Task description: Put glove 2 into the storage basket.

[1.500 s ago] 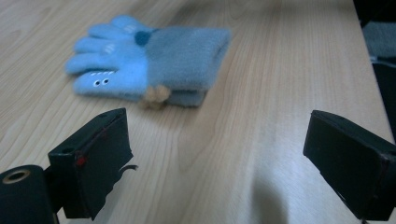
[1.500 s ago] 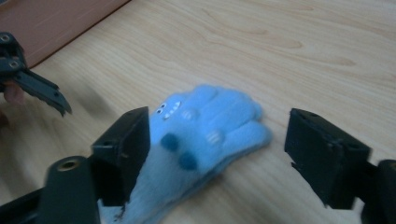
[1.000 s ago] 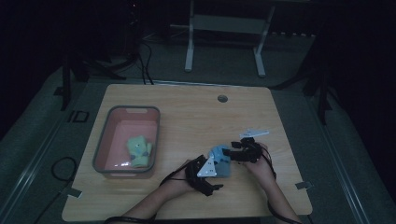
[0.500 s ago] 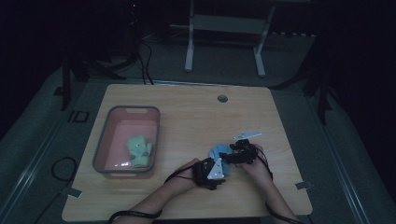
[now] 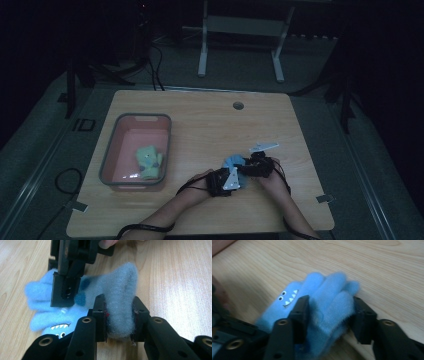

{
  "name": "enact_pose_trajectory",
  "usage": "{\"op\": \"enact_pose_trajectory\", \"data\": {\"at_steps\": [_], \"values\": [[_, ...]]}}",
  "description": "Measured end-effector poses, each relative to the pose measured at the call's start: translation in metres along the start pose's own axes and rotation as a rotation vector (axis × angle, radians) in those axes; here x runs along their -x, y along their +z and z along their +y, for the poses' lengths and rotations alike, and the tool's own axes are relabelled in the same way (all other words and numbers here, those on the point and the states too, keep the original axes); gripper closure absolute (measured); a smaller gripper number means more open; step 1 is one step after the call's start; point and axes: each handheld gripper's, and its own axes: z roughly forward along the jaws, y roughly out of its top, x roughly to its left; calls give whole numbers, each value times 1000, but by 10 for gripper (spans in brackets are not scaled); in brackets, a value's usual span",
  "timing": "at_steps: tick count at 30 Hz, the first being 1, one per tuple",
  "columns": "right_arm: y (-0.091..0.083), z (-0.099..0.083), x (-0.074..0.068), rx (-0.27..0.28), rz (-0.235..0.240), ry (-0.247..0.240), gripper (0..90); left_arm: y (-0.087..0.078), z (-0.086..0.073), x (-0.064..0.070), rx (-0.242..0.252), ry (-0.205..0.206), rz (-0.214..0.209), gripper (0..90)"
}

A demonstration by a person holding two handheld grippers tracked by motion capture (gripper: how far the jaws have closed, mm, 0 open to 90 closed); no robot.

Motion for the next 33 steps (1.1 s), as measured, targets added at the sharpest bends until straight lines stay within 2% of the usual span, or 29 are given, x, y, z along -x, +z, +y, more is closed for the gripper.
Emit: {"op": "enact_pose_trajectory", "data": {"at_steps": [2,3,7,10,16,21,27,33], "values": [[1,1,0,-3,15,11,658,0,0,-1,-4,0,-1,727],[2,2,1,-18,48,34,726,-1,1,0,-3,1,0,739],[3,3,2,-23,67,61,751,-1,2,-2,-4,-13,-5,752],[1,7,3,-2,91,96,771,-6,4,-5,-17,-18,-18,760],[-3,14,-2,0,85,73,774,-16,6,-9,-16,-30,-24,764],[-8,24,-8,23,91,59,774,-31,9,-15,-14,-24,-21,765],[-14,39,-17,45,114,42,774,-52,13,-21,-23,-5,-8,766],[-14,53,-27,51,132,34,775,-69,12,-25,-31,-10,1,766]]}}
